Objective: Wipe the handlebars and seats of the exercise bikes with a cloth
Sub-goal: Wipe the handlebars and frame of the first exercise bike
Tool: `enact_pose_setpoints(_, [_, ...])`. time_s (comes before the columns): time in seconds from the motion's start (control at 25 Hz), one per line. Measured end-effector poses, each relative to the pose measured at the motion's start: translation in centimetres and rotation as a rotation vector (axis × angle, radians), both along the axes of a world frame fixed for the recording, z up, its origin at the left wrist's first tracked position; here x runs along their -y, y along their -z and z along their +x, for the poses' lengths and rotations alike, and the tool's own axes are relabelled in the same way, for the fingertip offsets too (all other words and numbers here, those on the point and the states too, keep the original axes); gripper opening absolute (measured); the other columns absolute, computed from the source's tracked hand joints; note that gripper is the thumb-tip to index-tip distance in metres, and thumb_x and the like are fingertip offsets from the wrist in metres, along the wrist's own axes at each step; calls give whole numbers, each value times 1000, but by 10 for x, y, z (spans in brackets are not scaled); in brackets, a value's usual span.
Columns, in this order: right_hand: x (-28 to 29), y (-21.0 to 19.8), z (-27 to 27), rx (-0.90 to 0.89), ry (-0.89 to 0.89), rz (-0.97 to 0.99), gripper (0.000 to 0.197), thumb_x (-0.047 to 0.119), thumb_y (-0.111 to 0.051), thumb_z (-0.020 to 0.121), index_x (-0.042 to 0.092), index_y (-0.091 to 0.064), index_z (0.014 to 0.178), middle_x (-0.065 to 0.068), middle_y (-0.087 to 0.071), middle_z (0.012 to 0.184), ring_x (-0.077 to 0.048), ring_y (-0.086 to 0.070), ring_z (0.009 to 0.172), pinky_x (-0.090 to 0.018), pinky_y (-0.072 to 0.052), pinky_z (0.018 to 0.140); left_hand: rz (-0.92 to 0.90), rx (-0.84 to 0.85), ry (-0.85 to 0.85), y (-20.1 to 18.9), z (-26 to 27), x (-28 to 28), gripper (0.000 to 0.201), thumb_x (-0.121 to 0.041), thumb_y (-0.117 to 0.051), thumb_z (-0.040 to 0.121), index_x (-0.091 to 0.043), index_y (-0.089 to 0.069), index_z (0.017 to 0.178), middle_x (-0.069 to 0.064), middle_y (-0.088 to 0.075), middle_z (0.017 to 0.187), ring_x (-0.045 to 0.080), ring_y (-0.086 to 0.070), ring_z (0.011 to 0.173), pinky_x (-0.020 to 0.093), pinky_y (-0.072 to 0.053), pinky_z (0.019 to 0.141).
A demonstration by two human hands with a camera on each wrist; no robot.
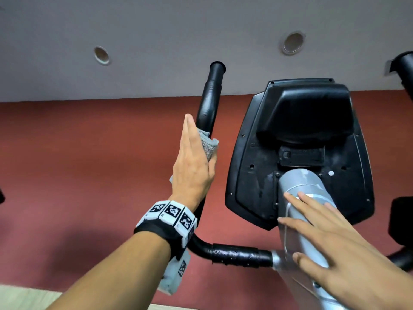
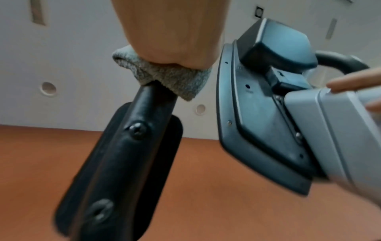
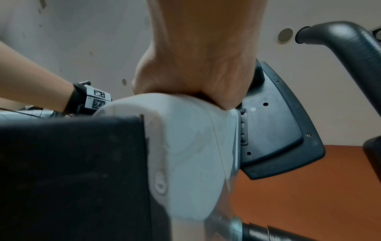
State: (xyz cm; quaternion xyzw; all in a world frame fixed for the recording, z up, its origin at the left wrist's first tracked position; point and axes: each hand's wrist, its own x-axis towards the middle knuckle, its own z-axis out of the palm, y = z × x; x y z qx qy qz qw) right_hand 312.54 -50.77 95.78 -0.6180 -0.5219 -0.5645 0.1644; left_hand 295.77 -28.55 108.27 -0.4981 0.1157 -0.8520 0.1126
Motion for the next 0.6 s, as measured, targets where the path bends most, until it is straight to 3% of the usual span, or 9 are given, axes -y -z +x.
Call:
enact_pose_setpoints(0.04, [1,0,-2,19,-14,4,68,70,-26,76,60,-32,143,37,24,159,6,24,149,-24,10,122,-15,21,-3,-3,1,3,83,-23,-60,101,-2,-6,161,17,-16,168,27,-23,155,44,-41,115])
enact_pose_setpoints(0.12, [0,2,2,50,-64,26,60,59,-45,80,48,-53,139,28,-9,167,-2,0,156,-22,-5,120,-38,61,-29,-16,-4,14,85,-16,-63,97,1,-9,160,19,-17,167,29,-22,155,44,-41,116])
enact_pose_setpoints(0.2, [-2,2,8,73,-60,58,57,53,-53,79,42,-59,135,18,-25,166,-7,-11,156,-23,-13,118,-14,80,-53,-20,-5,16,86,-15,-65,95,2,-11,160,19,-19,167,29,-25,154,38,-41,114])
enact_pose_setpoints(0.28, [-4,1,9,75,-62,59,57,53,-52,79,44,-59,135,20,-24,166,-7,-11,156,-24,-12,118,-3,76,-42,-11,4,1,86,-16,-65,96,0,-11,160,17,-22,167,27,-28,153,32,-41,109])
enact_pose_setpoints(0.36, [-3,2,9,70,-92,68,56,55,-50,80,45,-59,135,26,-18,166,-4,-8,156,-23,-10,119,-27,44,-20,6,14,-15,89,-14,-68,94,-1,-9,160,17,-23,166,27,-30,152,33,-42,110])
enact_pose_setpoints(0.48, [1,3,4,27,-127,38,56,60,-43,80,53,-53,134,37,-5,163,4,1,154,-21,2,122,-75,55,3,6,16,-13,92,-12,-68,92,-1,-8,160,17,-21,167,26,-27,153,28,-36,113])
enact_pose_setpoints(0.6, [1,3,0,8,-118,36,53,66,-38,78,61,-47,130,43,1,160,10,6,152,-23,-3,124,-25,92,-41,-4,12,-9,89,-13,-68,94,1,-10,160,19,-22,166,27,-27,153,26,-34,112])
